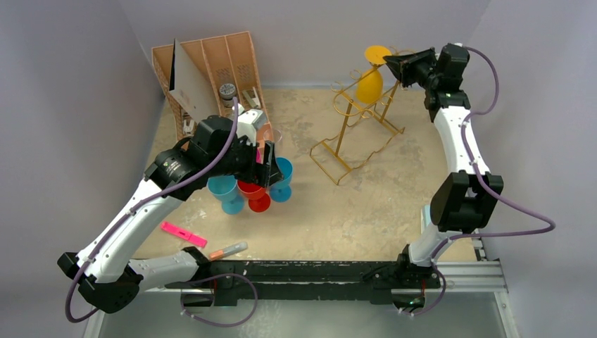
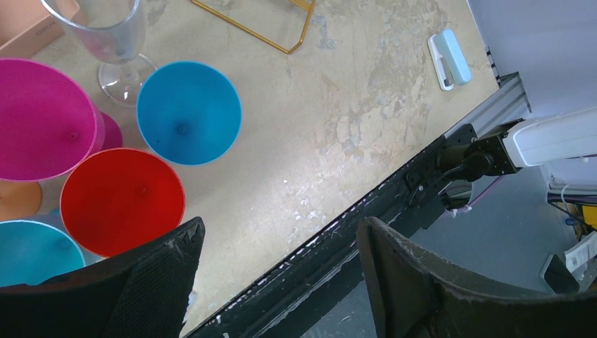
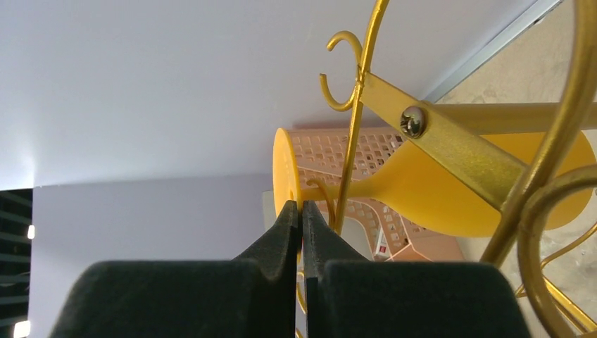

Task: Take the wine glass off the wine glass rack
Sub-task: Pick up the wine glass from the wine rack.

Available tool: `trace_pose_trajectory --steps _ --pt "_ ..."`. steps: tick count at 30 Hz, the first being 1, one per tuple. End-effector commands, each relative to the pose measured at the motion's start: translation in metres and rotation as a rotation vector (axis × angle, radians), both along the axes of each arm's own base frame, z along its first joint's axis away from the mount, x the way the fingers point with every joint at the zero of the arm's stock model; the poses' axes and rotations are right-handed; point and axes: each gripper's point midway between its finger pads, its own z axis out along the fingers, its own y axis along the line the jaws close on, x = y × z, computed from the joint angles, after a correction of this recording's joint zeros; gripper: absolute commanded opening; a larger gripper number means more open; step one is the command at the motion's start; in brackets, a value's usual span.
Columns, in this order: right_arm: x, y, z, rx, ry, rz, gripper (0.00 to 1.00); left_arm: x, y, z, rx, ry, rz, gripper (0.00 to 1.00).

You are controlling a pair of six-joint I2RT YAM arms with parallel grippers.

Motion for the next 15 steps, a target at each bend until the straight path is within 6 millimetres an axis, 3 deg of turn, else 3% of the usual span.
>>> trace_pose_trajectory --steps 1,6,15 --pt "-0.011 0.002 0.04 -0.058 -0.101 0.027 0.0 0.003 -0.005 0.012 -0.042 -0.032 -0.005 0.78" --pt "-0.007 0.009 0.05 -0.029 -0.138 0.07 0.0 0.004 -0.006 0.012 -0.044 -0.032 -0.007 0.78" --pt "0.002 0.018 0.046 -0.017 -0.119 0.096 0.0 0.003 -0.006 0.017 -0.06 -0.046 -0.01 0.78"
